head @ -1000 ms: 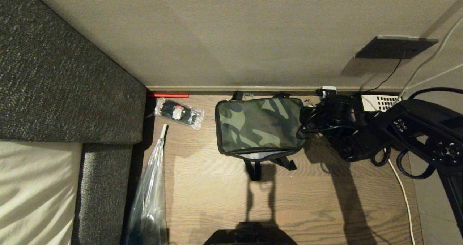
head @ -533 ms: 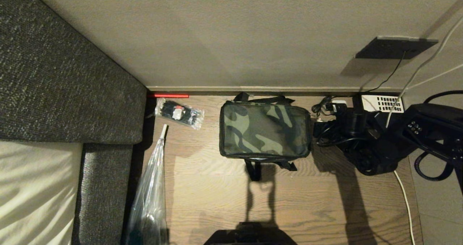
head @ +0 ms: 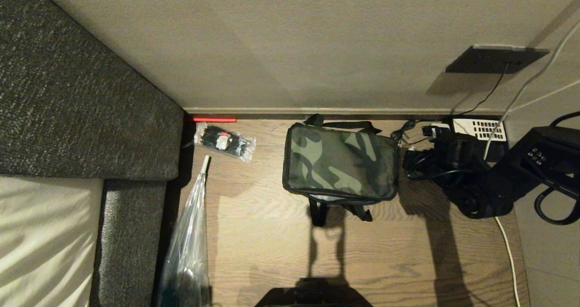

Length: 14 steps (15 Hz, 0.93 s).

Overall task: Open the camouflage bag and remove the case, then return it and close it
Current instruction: Open the top of the storage box

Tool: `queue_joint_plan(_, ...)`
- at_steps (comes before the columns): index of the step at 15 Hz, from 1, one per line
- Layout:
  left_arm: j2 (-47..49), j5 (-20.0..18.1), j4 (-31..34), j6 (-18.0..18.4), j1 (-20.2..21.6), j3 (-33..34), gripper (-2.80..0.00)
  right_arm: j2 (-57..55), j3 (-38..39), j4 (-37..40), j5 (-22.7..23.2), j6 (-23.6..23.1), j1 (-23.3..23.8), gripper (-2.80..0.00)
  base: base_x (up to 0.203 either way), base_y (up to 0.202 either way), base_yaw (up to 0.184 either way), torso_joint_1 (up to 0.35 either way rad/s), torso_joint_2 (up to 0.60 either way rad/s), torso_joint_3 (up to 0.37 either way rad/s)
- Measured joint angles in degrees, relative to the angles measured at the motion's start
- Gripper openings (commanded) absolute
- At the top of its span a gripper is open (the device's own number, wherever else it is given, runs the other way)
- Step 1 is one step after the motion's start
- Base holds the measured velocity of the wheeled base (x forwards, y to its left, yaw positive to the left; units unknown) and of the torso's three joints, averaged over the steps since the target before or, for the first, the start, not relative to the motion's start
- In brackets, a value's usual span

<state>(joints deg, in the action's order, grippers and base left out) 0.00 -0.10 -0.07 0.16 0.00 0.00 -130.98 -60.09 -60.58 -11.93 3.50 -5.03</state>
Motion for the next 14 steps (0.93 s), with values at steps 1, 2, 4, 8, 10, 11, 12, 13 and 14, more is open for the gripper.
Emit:
queue_joint_plan(1,0.0,0.02,0.0,0.0,0.0,0.0,-2.8,-0.34,-1.32,0.1,-0.02,0.16,-0.22,-2.8,0.0,0.0,0.0,0.0,0.0,0.0)
queue_joint_plan(2,0.0,0.0,-0.02,0.02,0.0,0.0,-2.8,-0.69,-2.66,0.19,0.0,0.19,-0.48,-2.8,0.0,0.0,0.0,0.0,0.0,0.0)
queue_joint_plan(4,0.0,0.02,0.0,0.0,0.0,0.0,-2.8,-1.46,-5.01,0.24,0.09,0.08,-1.09,-2.8,0.0,0.0,0.0,0.0,0.0,0.0)
queue_joint_plan(8,0.0,0.02,0.0,0.01,0.0,0.0,-2.8,-2.0,-6.17,2.28,1.49,-1.0,-1.44,-2.8,0.0,0.0,0.0,0.0,0.0,0.0)
queue_joint_plan(10,0.0,0.01,0.0,0.02,0.0,0.0,-2.8,-2.09,-6.45,2.28,1.56,-1.22,-1.46,0.0,0.0,0.0,0.0,0.0,0.0,0.0)
queue_joint_plan(11,0.0,0.01,0.0,0.0,0.0,0.0,-2.8,-2.09,-6.58,2.45,1.6,-1.38,-1.46,0.0,0.0,0.0,0.0,0.0,0.0,0.0)
queue_joint_plan(12,0.0,0.0,0.0,0.02,0.0,0.0,-2.8,-2.09,-6.64,2.48,1.57,-1.41,-1.46,0.0,0.0,0.0,0.0,0.0,0.0,0.0)
queue_joint_plan(13,0.0,0.0,0.0,0.02,0.0,0.0,-2.8,-2.11,-6.67,2.26,1.6,-1.5,-1.46,0.0,0.0,0.0,0.0,0.0,0.0,0.0)
queue_joint_plan(14,0.0,0.02,0.0,0.04,0.0,0.0,-2.8,-2.12,-6.64,2.11,1.61,-1.63,-1.46,0.0,0.0,0.0,0.0,0.0,0.0,0.0)
